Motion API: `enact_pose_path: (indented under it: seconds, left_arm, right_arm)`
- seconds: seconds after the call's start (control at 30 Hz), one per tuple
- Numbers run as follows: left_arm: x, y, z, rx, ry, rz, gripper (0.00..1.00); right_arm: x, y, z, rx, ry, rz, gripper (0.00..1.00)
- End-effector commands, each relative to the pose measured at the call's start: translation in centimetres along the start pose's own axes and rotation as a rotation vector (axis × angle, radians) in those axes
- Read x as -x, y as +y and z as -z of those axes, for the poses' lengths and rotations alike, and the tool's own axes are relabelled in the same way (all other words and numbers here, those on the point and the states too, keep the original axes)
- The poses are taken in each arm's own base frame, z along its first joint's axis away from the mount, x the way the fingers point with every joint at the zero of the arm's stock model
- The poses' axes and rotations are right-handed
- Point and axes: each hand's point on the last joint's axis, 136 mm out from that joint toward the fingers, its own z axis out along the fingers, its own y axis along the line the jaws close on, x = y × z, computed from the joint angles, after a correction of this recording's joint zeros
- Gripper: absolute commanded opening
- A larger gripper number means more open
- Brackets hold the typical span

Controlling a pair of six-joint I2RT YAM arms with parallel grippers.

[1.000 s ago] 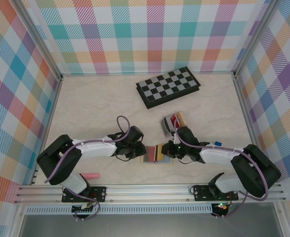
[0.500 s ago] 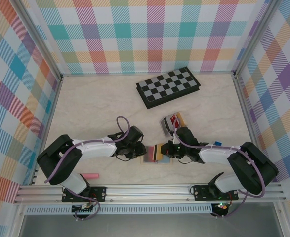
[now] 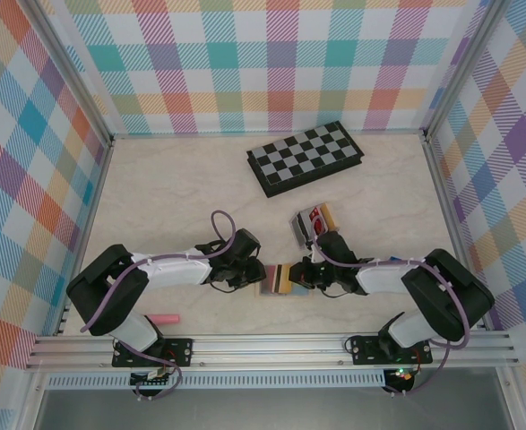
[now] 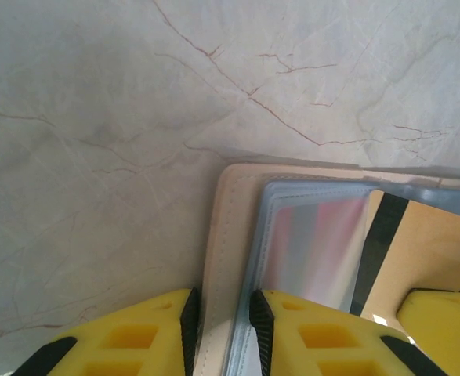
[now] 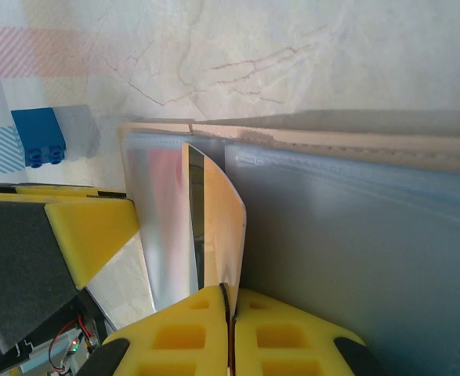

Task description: Put the credit cards into the card holder

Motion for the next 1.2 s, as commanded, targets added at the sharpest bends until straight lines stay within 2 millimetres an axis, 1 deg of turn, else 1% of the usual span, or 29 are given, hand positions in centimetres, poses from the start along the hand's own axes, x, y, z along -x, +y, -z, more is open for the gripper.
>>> enact_pose_path:
  seconds: [0.0,0.07,0.2,0.33,0.53,0.8,0.97,1.17]
  left_arm:
    - [-0.7,-0.1,-0.4,-0.012,0.017,-0.003,0.29]
    - [-0.7,-0.1,-0.4,-0.009,0.014,-0.003,0.29]
    - [-0.6,0.0,-0.4,-0.002,0.011,-0.002,0.29]
    - [-0.6,0.4,-0.4,0.014,0.007,-0.002,0.27]
    - [-0.8,1.0,-0.7,0.035,0.014,0.000,0.24]
    - [-0.8,1.3,-0.6,0.040,0.011,0.000,0.23]
    - [-0.8,0.8,-0.8,0.016,0.014,0.002,0.23]
    - [-0.7,0.3,-0.8,0.003,0.014,-0.002,0.24]
  right_arm:
    - [-0.8,-0.8,-0.7,-0.035,0.048,-0.029,0.07]
    - [-0.9,-0.4,-0.9,-0.029,0.066,-0.022,0.07]
    - [-1.3,-1.3,-0.7,-0.076,0.082,-0.031,0.07]
    - [-1.7,-2.4,0.1,-0.132,0.077,-0.034,0.07]
    - [-1.8,-2.7,0.8,-0.156,0.066,-0.036,0.07]
    - [-1.8,-3.7,1.6,-0.167,0.043,-0.057,0.09]
    - [-2.5,-2.6,0.6,-0.095,0.115,-0.041,0.09]
    - [-2.2,-1.8,0.3,-0.071,0.132,-0.020,0.08]
